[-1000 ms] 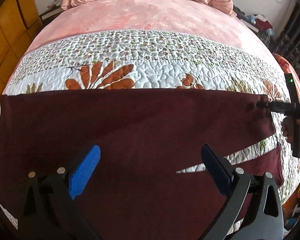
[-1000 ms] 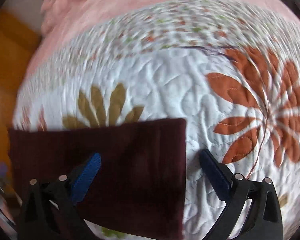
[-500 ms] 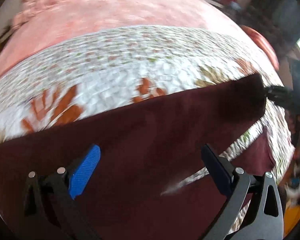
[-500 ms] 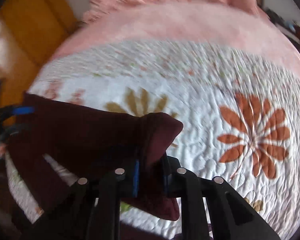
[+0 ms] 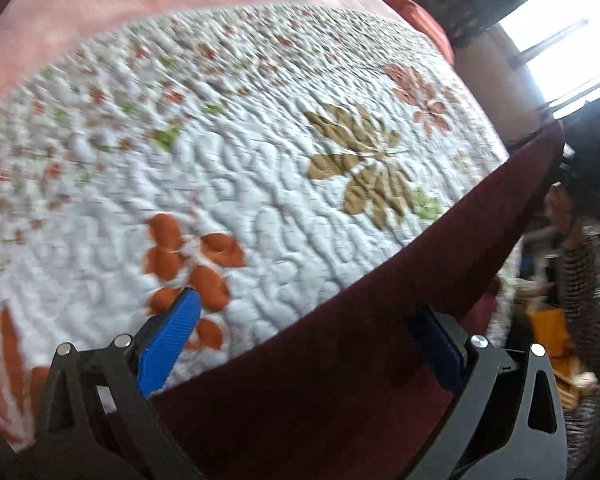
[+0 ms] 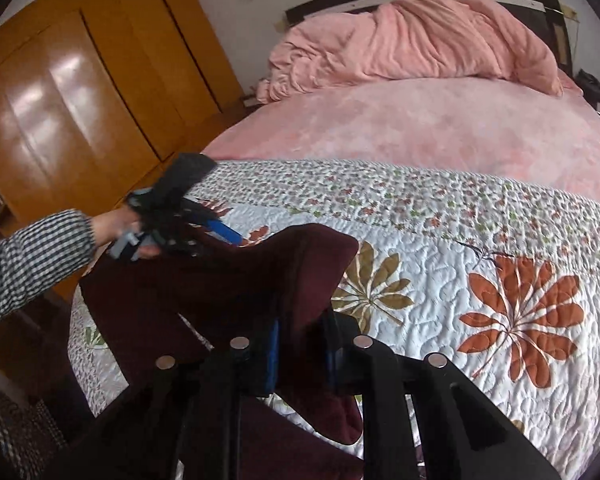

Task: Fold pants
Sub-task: 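Lift the hems and fold the legs toward the waistband with both tools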

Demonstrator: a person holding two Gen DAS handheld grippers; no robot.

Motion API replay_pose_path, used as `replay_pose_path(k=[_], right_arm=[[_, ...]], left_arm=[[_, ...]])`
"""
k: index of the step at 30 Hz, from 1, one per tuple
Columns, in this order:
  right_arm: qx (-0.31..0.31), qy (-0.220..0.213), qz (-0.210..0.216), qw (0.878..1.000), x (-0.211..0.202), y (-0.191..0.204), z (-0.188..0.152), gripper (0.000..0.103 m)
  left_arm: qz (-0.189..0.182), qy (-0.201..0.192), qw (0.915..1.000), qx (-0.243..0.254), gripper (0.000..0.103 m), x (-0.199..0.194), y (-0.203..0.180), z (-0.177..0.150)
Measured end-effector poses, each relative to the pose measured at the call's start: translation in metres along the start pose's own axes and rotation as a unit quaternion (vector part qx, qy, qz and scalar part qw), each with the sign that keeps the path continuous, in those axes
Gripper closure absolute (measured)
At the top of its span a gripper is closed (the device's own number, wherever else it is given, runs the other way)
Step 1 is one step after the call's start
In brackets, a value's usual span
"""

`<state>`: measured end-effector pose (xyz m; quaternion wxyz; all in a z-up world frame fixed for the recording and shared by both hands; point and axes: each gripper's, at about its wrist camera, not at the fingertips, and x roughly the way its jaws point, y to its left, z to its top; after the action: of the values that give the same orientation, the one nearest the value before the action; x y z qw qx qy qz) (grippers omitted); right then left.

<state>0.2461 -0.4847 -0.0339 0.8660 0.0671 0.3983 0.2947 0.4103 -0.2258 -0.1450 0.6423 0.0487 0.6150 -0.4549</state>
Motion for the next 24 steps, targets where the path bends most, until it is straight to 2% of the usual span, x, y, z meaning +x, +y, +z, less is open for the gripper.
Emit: replay_pose_path(k=[3, 6, 8, 9, 10, 12, 14, 16, 17, 19, 20, 22, 23, 24], right_arm=[[0.002, -0.005, 0.005, 1.0, -0.004, -0.001, -0.001, 0.086], [0.008, -0.004, -0.002, 1.0, -0.004, -0.007, -0.002, 0.086], [0.019, -0.002, -0.006, 1.0, -0.002, -0.013, -0.003, 0.086], [0.027, -0.001, -0.008, 1.0, -0.001, -0.016, -0.004, 0.086], [0.032, 0.001, -0.012, 0.999, 0.0, -0.018, -0.004, 0.086], [0.038, 0.004, -0.022, 0.999, 0.005, -0.019, -0.007, 0.086], [0.048, 0.002, -0.027, 0.998, 0.007, -0.018, -0.012, 0.086], [0.057, -0.006, -0.037, 0.998, 0.007, -0.016, -0.017, 0.086], [0.059, -0.01, -0.044, 0.997, 0.007, -0.013, -0.02, 0.086], [0.053, -0.016, -0.061, 0.997, 0.006, -0.007, -0.026, 0.086], [0.05, -0.019, -0.07, 0.996, 0.005, -0.002, -0.033, 0.085], [0.05, -0.021, -0.075, 0.996, 0.003, 0.005, -0.047, 0.085], [0.044, -0.02, -0.083, 0.995, 0.001, 0.012, -0.059, 0.085], [0.04, -0.017, -0.087, 0.995, 0.001, 0.016, -0.067, 0.083]], left_arm=[[-0.044, 0.031, 0.9984, -0.02, 0.003, 0.018, 0.007, 0.006], [-0.061, 0.025, 0.9975, -0.026, 0.005, 0.019, 0.007, 0.003], [-0.077, 0.032, 0.9958, -0.038, 0.032, 0.017, 0.008, -0.005], [-0.078, 0.042, 0.9954, -0.037, 0.057, 0.015, 0.007, -0.013], [-0.063, 0.047, 0.9964, -0.033, 0.07, 0.013, 0.003, -0.02], [-0.033, 0.042, 0.9984, -0.019, 0.083, 0.003, -0.006, -0.034], [0.014, 0.012, 0.9996, -0.021, 0.085, -0.015, -0.02, -0.048], [0.068, -0.017, 0.9971, -0.029, 0.085, -0.029, -0.039, -0.059], [0.112, -0.037, 0.9928, -0.02, 0.085, -0.037, -0.059, -0.069], [0.198, -0.06, 0.9781, 0.016, 0.085, -0.042, -0.095, -0.085], [0.251, -0.069, 0.9648, 0.034, 0.085, -0.038, -0.118, -0.099], [0.308, -0.07, 0.9478, 0.045, 0.085, -0.03, -0.141, -0.123], [0.322, -0.068, 0.943, 0.051, 0.085, -0.029, -0.146, -0.133], [0.345, -0.07, 0.9343, 0.058, 0.085, -0.029, -0.151, -0.149]])
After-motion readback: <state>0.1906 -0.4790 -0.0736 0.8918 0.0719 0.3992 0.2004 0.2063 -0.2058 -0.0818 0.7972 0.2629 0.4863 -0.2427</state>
